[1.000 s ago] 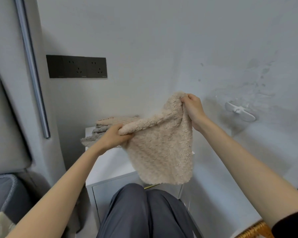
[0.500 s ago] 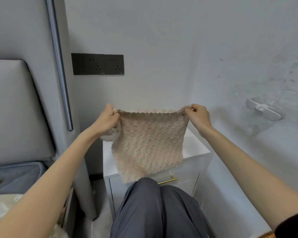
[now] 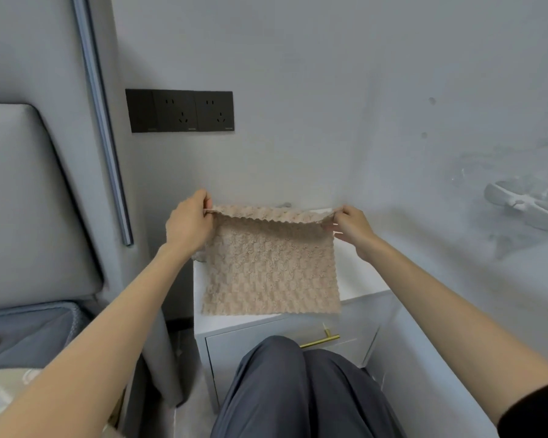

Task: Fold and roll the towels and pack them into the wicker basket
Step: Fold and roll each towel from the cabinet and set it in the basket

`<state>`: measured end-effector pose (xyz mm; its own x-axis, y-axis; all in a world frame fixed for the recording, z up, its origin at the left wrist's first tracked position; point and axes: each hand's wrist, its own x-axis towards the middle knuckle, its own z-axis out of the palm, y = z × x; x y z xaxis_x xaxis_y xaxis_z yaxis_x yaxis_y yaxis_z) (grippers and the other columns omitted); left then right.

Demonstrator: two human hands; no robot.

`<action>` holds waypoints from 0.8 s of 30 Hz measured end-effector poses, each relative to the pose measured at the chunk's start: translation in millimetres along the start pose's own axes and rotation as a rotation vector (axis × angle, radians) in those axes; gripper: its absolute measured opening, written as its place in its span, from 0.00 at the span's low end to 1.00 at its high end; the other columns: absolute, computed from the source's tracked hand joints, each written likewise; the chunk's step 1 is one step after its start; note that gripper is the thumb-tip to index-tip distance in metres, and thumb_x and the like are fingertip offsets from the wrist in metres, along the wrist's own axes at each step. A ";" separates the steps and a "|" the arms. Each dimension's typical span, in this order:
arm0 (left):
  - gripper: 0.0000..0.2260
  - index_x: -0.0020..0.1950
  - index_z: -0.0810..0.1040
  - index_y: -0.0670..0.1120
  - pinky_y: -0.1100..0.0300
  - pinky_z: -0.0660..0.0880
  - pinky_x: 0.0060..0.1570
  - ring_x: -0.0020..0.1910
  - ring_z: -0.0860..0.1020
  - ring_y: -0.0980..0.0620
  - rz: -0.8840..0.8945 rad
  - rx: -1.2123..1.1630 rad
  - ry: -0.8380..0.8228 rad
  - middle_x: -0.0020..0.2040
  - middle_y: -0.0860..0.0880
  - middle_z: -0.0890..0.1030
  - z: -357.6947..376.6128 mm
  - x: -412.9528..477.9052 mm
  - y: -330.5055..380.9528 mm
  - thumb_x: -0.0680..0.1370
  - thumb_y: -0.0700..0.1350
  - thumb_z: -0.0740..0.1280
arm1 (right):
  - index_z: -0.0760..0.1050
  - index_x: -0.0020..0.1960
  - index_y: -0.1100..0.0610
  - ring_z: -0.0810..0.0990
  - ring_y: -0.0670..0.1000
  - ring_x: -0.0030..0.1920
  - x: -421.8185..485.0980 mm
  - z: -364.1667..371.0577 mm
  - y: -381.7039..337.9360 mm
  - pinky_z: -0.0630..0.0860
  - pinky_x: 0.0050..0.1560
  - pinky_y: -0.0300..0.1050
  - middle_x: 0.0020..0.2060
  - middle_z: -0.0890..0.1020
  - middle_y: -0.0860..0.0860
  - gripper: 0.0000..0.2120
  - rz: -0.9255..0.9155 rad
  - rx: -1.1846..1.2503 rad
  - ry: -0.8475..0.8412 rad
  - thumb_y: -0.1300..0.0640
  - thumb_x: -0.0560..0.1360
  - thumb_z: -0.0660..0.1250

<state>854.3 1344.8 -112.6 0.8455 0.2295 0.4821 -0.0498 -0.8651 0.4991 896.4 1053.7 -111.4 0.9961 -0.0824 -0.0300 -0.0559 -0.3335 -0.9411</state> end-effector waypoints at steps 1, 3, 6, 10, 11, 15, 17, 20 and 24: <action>0.07 0.43 0.66 0.47 0.56 0.62 0.31 0.37 0.70 0.42 -0.017 0.020 0.000 0.38 0.47 0.74 4.2 1.5 -1.2 0.73 0.35 0.58 | 0.71 0.44 0.57 0.78 0.60 0.56 3.6 2.6 2.6 0.74 0.59 0.55 0.52 0.80 0.57 0.09 0.021 0.030 0.001 0.61 0.77 0.53; 0.07 0.43 0.66 0.46 0.55 0.63 0.32 0.36 0.70 0.42 -0.039 -0.022 0.001 0.38 0.46 0.74 13.1 4.0 -3.8 0.74 0.34 0.58 | 0.72 0.43 0.57 0.81 0.56 0.49 7.1 6.0 8.4 0.76 0.52 0.49 0.48 0.81 0.57 0.09 0.082 0.142 -0.003 0.60 0.75 0.53; 0.09 0.43 0.69 0.43 0.58 0.64 0.33 0.36 0.69 0.47 -0.051 -0.199 0.013 0.38 0.46 0.75 24.3 0.9 -7.3 0.72 0.30 0.57 | 0.73 0.42 0.57 0.84 0.53 0.42 2.3 5.4 20.0 0.77 0.48 0.46 0.41 0.84 0.52 0.09 0.133 0.179 -0.022 0.56 0.76 0.57; 0.12 0.38 0.71 0.43 0.71 0.66 0.32 0.40 0.72 0.51 -0.104 -0.308 0.006 0.39 0.49 0.76 33.6 -15.9 -16.5 0.70 0.27 0.56 | 0.77 0.45 0.61 0.82 0.54 0.38 -7.6 -0.1 41.8 0.81 0.49 0.49 0.43 0.81 0.53 0.04 0.149 0.164 -0.091 0.62 0.74 0.70; 0.13 0.36 0.72 0.43 0.70 0.67 0.34 0.41 0.73 0.52 -0.114 -0.312 -0.007 0.39 0.50 0.77 35.3 -21.8 -19.6 0.70 0.26 0.57 | 0.76 0.45 0.62 0.79 0.52 0.36 -10.1 -0.4 46.4 0.81 0.50 0.50 0.41 0.80 0.54 0.03 0.165 0.175 -0.104 0.65 0.73 0.71; 0.16 0.32 0.73 0.45 0.67 0.71 0.46 0.48 0.77 0.54 -0.119 -0.329 -0.056 0.43 0.50 0.81 38.9 -48.4 -32.1 0.70 0.25 0.60 | 0.74 0.43 0.63 0.75 0.50 0.35 -21.1 2.8 60.8 0.81 0.49 0.52 0.36 0.75 0.56 0.06 0.221 0.186 -0.151 0.72 0.73 0.66; 0.17 0.30 0.74 0.46 0.74 0.68 0.41 0.48 0.78 0.56 -0.111 -0.333 -0.098 0.43 0.51 0.82 38.7 -62.4 -37.6 0.69 0.25 0.60 | 0.74 0.42 0.62 0.74 0.50 0.36 -26.5 4.9 67.4 0.82 0.45 0.50 0.37 0.74 0.56 0.06 0.232 0.132 -0.154 0.72 0.73 0.64; 0.18 0.30 0.76 0.46 0.74 0.67 0.38 0.47 0.79 0.56 -0.092 -0.330 -0.156 0.42 0.51 0.82 38.6 -81.9 -46.9 0.68 0.24 0.61 | 0.73 0.43 0.61 0.75 0.49 0.36 -34.0 8.3 78.6 0.82 0.41 0.46 0.37 0.75 0.55 0.05 0.236 0.014 -0.147 0.70 0.73 0.65; 0.19 0.29 0.78 0.46 0.75 0.67 0.39 0.46 0.78 0.57 -0.082 -0.263 -0.218 0.44 0.50 0.83 39.0 -99.5 -54.9 0.67 0.23 0.61 | 0.75 0.42 0.59 0.76 0.48 0.34 -39.6 13.3 89.6 0.78 0.39 0.41 0.35 0.78 0.53 0.05 0.132 -0.197 -0.099 0.67 0.73 0.65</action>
<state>793.7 1352.1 -216.0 0.9445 0.1684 0.2820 -0.0884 -0.6966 0.7119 852.8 1039.5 -199.1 0.9806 -0.0484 -0.1897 -0.1880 -0.5037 -0.8432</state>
